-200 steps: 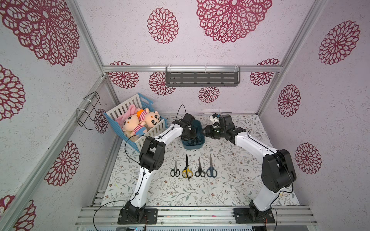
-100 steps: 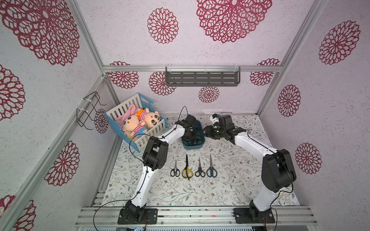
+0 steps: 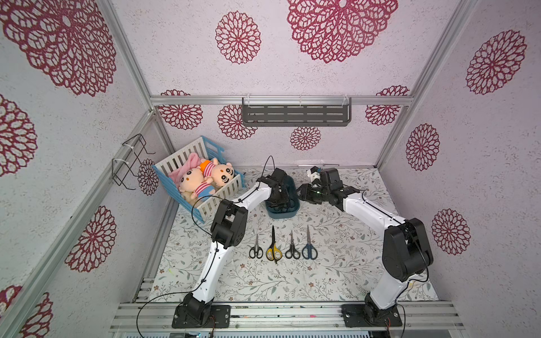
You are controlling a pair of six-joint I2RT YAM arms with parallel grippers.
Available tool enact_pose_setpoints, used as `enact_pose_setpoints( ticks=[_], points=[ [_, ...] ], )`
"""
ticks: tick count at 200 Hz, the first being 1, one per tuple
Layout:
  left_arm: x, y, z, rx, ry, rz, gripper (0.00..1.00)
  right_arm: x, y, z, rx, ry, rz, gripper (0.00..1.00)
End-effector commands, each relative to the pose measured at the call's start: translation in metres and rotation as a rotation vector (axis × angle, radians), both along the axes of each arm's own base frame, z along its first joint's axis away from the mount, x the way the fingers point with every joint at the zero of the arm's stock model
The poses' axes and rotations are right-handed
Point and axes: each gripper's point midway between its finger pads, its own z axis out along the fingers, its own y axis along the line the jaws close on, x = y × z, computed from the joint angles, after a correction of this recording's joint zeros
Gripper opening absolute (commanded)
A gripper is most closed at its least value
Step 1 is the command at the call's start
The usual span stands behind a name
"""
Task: Take the scissors out of the storage box
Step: Pick up the scissors from the storage box.
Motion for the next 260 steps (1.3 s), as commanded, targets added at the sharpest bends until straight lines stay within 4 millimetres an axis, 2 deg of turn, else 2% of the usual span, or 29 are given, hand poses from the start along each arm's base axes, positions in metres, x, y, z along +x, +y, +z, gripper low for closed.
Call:
enact_pose_setpoints(
  ticks=[1, 27, 42, 72, 90, 142, 185, 204, 260],
  points=[
    [-0.008, 0.007, 0.005, 0.019, 0.000, -0.010, 0.00, -0.001, -0.005, 0.016, -0.002, -0.053, 0.003, 0.45],
    [-0.002, 0.007, 0.052, -0.023, -0.133, -0.043, 0.00, -0.002, -0.003, 0.019, 0.000, -0.082, 0.023, 0.46],
    [-0.003, 0.012, 0.077, -0.044, -0.184, -0.057, 0.00, 0.000, -0.003, 0.024, 0.012, -0.104, 0.028, 0.49],
    [-0.014, 0.010, 0.105, -0.092, -0.222, -0.108, 0.00, 0.002, 0.002, 0.045, 0.058, -0.168, 0.040, 0.53],
    [-0.020, 0.006, 0.120, -0.134, -0.247, -0.131, 0.00, 0.003, 0.006, 0.044, 0.060, -0.167, 0.054, 0.54],
    [-0.032, 0.002, 0.147, -0.163, -0.298, -0.160, 0.00, 0.002, 0.011, 0.039, 0.058, -0.153, 0.050, 0.54],
    [-0.037, -0.003, 0.157, -0.171, -0.308, -0.189, 0.00, -0.001, 0.020, 0.040, 0.087, -0.160, 0.082, 0.54],
    [-0.038, -0.006, 0.162, -0.183, -0.317, -0.193, 0.00, -0.002, 0.025, 0.034, 0.084, -0.147, 0.093, 0.55],
    [-0.044, -0.017, 0.177, -0.209, -0.339, -0.209, 0.00, 0.004, 0.025, 0.026, 0.084, -0.127, 0.073, 0.54]
  ],
)
